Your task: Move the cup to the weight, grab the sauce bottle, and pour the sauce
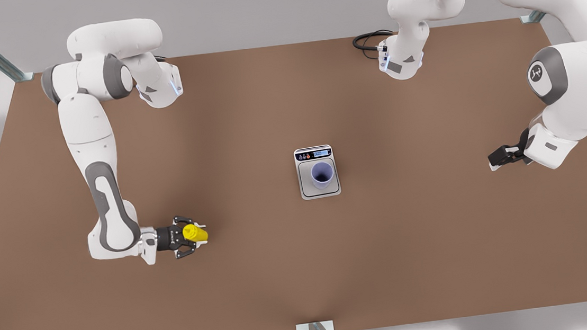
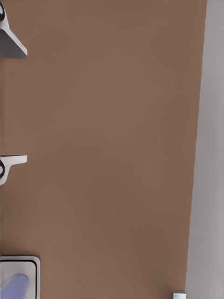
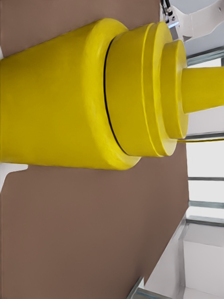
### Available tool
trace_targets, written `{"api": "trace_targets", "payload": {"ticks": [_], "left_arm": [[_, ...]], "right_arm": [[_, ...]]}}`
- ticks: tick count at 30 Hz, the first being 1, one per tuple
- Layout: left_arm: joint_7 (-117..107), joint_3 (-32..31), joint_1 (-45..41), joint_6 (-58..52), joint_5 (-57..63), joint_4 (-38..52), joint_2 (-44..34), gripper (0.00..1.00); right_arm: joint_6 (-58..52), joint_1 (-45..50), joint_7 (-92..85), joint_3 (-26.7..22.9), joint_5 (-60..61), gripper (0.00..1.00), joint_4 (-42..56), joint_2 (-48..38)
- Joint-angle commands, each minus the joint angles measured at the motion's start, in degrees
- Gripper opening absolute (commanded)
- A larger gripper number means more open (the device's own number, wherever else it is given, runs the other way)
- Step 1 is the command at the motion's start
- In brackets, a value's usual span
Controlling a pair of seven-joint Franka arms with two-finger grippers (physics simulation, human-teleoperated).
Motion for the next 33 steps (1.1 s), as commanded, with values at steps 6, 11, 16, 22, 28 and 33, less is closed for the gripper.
{"api": "trace_targets", "payload": {"ticks": [6, 11, 16, 22, 28, 33], "left_arm": [[0.09, 0.0, 0.01, -0.09, -0.03, 0.7, 0.0, 1.0], [0.09, 0.0, 0.01, -0.09, -0.03, 0.79, 0.26, 1.0], [0.09, 0.0, 0.01, 0.0, -0.03, 0.79, 0.44, 1.0], [0.09, 0.0, 0.01, 0.0, -0.03, 1.14, 0.44, 1.0], [0.09, 0.0, 0.01, 0.0, -0.03, 1.14, 0.44, 1.0], [0.09, 0.0, 0.01, 0.0, -0.03, 1.14, 0.44, 1.0]], "right_arm": [[-0.08, -0.18, -0.1, 0.0, 0.39, 0.61, 0.17, 0.8], [-0.17, -0.35, -0.01, 0.0, 0.38, 0.65, 0.17, 0.8], [-0.26, -0.53, -0.01, 0.0, 0.3, 0.7, 0.26, 0.8], [-0.79, -1.32, 0.08, 0.0, -0.05, 0.75, 0.44, 0.8], [-0.96, -2.2, -0.1, 0.0, -0.23, 1.0, 0.35, 0.8], [-2.19, -3.43, 0.34, 0.0, -0.41, 1.0, -0.26, 0.8]]}}
